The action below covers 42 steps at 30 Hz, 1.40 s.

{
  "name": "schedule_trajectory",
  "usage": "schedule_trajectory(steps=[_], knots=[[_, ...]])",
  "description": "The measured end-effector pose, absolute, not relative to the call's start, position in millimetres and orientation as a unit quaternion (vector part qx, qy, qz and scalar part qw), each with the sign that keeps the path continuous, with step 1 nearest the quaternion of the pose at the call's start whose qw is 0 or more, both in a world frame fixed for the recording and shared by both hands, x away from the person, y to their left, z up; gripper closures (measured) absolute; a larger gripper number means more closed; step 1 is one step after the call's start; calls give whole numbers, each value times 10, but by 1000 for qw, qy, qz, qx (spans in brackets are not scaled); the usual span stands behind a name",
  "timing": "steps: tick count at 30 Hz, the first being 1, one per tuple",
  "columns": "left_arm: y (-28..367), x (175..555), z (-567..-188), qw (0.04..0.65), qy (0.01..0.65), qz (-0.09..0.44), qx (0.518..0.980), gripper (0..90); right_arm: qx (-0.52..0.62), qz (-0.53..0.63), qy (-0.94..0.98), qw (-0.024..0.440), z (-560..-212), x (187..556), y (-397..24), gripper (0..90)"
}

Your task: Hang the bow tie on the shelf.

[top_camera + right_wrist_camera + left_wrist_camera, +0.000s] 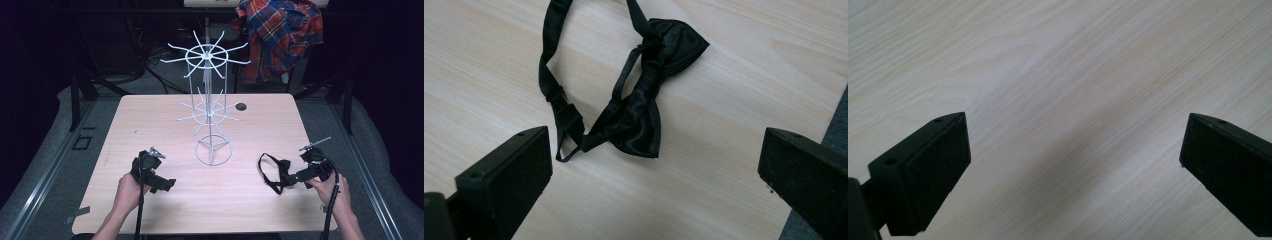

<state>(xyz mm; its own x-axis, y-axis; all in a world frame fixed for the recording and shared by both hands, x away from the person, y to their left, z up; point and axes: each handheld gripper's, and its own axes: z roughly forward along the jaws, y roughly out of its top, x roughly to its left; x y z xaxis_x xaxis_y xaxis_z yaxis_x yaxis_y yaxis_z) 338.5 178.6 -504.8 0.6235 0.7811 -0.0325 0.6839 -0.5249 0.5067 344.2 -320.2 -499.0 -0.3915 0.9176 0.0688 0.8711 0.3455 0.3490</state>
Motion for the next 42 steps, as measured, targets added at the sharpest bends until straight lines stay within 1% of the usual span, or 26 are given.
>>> schedule_trajectory(steps=[9,12,16,23,29,32,35,42], knots=[[1832,3388,-5033,249,428,102,863,1,545,176,816,76,-4963,3359,-3116,6],[1820,3409,-5025,250,423,102,865,0,546,193,813,61,-4949,3339,-3114,6],[1801,3419,-5034,249,422,99,866,0,543,199,813,69,-4917,3343,-3104,6],[1795,3418,-5037,249,420,99,867,0,545,207,810,65,-4951,3395,-3106,6],[1798,3416,-5037,247,418,98,868,0,547,208,807,78,-4981,3469,-3088,8],[1792,3421,-5042,247,419,97,868,0,547,210,807,71,-5020,3555,-3062,8],[1791,3421,-5044,247,420,97,868,0,548,206,808,74,-5049,3587,-3031,8],[1784,3414,-5045,247,419,98,868,0,543,195,813,72,-5144,3680,-2937,32]])
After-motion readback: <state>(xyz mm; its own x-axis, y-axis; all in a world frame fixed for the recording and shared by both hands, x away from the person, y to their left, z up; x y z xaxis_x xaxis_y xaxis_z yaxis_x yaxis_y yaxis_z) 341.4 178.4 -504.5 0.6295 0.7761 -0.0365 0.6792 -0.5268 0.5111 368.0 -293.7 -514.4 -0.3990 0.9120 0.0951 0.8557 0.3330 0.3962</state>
